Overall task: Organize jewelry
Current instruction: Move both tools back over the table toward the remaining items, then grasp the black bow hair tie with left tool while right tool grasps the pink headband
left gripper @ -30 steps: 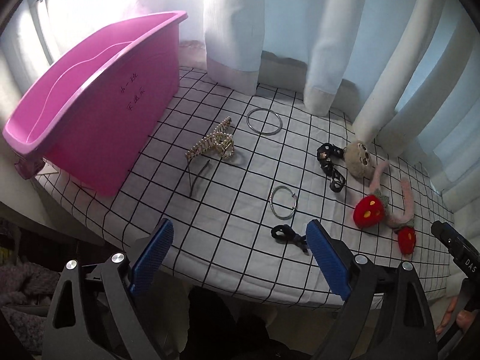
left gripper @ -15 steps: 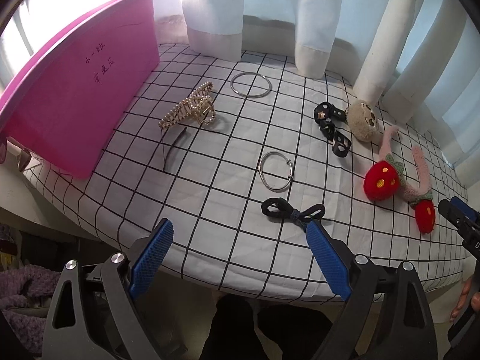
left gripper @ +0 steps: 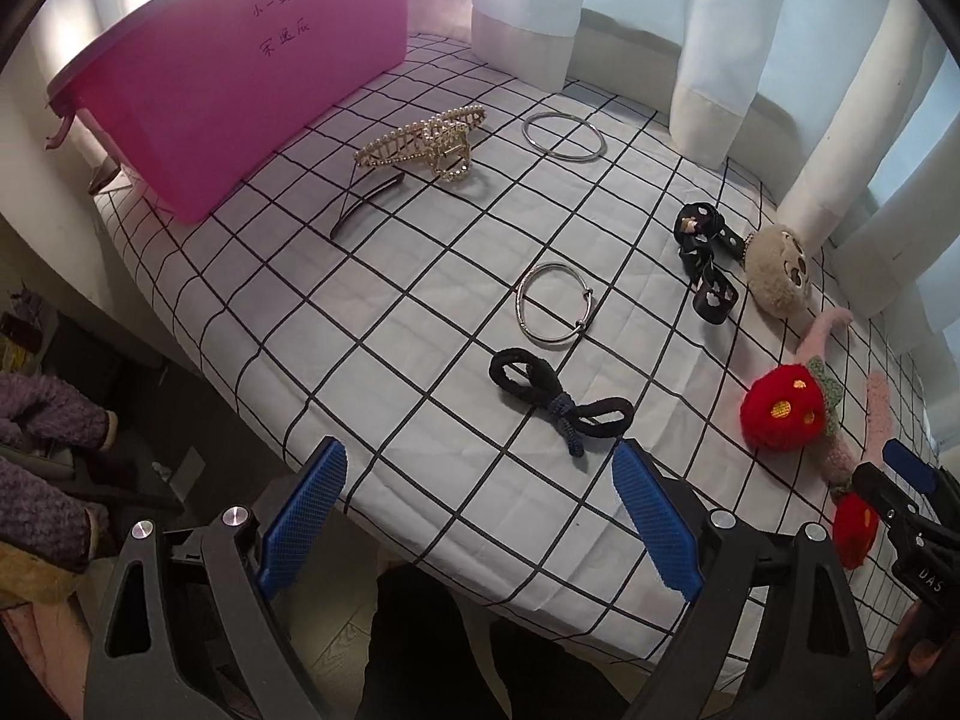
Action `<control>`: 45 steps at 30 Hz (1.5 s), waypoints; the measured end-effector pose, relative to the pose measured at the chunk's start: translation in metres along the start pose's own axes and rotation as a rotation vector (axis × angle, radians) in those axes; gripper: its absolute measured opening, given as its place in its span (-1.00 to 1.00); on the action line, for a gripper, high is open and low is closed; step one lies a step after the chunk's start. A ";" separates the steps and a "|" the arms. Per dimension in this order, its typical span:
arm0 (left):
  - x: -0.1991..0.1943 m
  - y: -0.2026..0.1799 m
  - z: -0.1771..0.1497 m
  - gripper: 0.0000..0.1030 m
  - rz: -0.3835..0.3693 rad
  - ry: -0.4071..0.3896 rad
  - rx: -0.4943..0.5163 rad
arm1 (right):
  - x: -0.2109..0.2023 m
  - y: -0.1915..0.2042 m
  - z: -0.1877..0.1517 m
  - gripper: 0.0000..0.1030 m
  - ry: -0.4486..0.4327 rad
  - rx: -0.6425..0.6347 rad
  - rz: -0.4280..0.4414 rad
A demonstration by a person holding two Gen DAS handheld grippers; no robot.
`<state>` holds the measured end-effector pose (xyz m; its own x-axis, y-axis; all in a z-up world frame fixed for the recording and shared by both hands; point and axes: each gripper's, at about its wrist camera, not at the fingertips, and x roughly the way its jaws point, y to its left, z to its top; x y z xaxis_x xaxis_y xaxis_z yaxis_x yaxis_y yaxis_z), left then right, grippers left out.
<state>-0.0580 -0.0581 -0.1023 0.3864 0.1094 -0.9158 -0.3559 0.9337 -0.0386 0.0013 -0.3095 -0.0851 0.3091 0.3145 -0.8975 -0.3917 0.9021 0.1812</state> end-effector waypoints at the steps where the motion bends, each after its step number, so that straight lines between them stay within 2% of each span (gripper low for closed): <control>1: 0.000 -0.002 -0.003 0.72 0.014 -0.005 -0.008 | 0.003 0.000 0.001 0.40 0.007 -0.028 -0.002; 11: 0.029 -0.012 -0.005 0.72 0.050 0.000 -0.086 | 0.029 -0.005 0.000 0.40 0.034 -0.121 0.010; 19: 0.066 -0.021 0.009 0.73 0.052 0.048 -0.122 | 0.052 -0.002 0.000 0.40 0.086 -0.190 -0.042; 24: 0.071 -0.022 0.011 0.86 0.071 0.008 -0.134 | 0.055 0.001 0.004 0.40 0.053 -0.207 -0.055; 30: 0.068 -0.023 0.008 0.83 0.058 -0.032 -0.143 | 0.058 0.001 0.004 0.47 0.027 -0.207 -0.047; 32: 0.067 -0.026 0.005 0.75 0.076 -0.047 -0.122 | 0.057 0.001 0.002 0.47 0.014 -0.208 -0.047; 33: 0.065 -0.028 0.003 0.62 0.069 -0.057 -0.110 | 0.057 0.001 0.002 0.47 0.009 -0.210 -0.048; 37: 0.056 -0.035 -0.002 0.00 0.039 -0.083 -0.066 | 0.057 0.001 0.001 0.46 0.006 -0.218 -0.042; 38: 0.055 -0.037 -0.003 -0.09 0.029 -0.087 -0.056 | 0.055 0.001 -0.001 0.45 0.006 -0.221 -0.041; 40: 0.052 -0.038 -0.004 -0.54 0.002 -0.089 -0.042 | 0.055 0.003 -0.002 0.42 0.007 -0.234 -0.034; 43: 0.052 -0.037 -0.004 -0.80 -0.035 -0.082 -0.038 | 0.053 0.009 -0.003 0.22 0.011 -0.253 -0.026; 45: 0.051 -0.034 -0.005 -0.83 -0.045 -0.079 -0.040 | 0.053 0.013 -0.003 0.05 0.020 -0.266 -0.015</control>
<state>-0.0302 -0.0863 -0.1492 0.4684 0.0961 -0.8783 -0.3695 0.9243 -0.0959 0.0103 -0.2822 -0.1312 0.3003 0.2933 -0.9076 -0.6019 0.7965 0.0582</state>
